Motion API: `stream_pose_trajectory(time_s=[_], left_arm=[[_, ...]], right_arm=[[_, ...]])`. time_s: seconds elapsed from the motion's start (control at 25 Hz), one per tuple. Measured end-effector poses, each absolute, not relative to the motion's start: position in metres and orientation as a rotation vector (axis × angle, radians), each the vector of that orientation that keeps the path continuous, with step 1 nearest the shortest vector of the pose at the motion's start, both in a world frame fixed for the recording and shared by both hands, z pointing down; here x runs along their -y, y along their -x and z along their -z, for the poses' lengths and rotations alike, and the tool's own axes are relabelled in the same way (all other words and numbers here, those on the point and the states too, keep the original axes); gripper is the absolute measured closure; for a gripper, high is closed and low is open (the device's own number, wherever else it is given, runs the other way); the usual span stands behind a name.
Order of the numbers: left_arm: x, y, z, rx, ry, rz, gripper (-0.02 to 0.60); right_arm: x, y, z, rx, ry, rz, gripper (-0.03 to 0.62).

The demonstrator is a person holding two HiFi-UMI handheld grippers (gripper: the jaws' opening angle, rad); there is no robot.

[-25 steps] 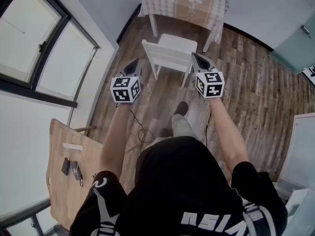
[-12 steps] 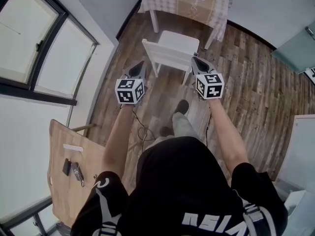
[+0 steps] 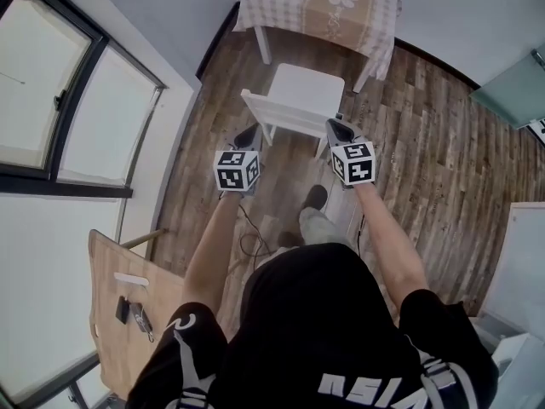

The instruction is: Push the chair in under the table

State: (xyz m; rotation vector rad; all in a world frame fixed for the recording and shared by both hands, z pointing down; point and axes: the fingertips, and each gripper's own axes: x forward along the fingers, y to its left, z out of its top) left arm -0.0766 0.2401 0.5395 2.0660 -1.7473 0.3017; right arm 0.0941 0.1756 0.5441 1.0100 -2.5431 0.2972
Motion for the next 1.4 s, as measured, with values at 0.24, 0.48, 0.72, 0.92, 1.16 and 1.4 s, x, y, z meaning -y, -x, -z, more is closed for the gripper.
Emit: stream_pose_trajectory(time_s=[0.24,0.48,0.72,0.92,1.16,1.4], left_arm=[[-0.197,0.071,-0.569,1.663,-2.101,-0.451,0.563],[-0.172,0.057,-0.605,1.531,-2.067,-0.495,0.563],[-0.163,0.06,-0.631,1.505,-1.988,-0.484,0.563],[-0.155,0.072,-0.645,1.523,-1.985,-0.516,0.563],[-0.146,0.111,-0.658,1.516,-2.014,-0.551,0.561],[-0.142,0.148,-0.67,1.486,-2.022,-0.578,0.462]], right_arm=[[-0.144,-0.085,-0.581,2.474,-0.946,-0.322,0.554],[-0.125,-0.089,-0.617,2.408,-0.914,-0.366,0.516],[-0.126,-0.089,-0.651,2.356,-0.867,-0.372,0.477],[-0.122,-0.088,-0.662,2.332,-0.914,-0.383,0.45],[-0.114,-0.091,-0.671,2.237,-1.062,-0.395,0.388],[-0.107,-0.093,-0.683,2.129,-1.203,-0.483,0.308]])
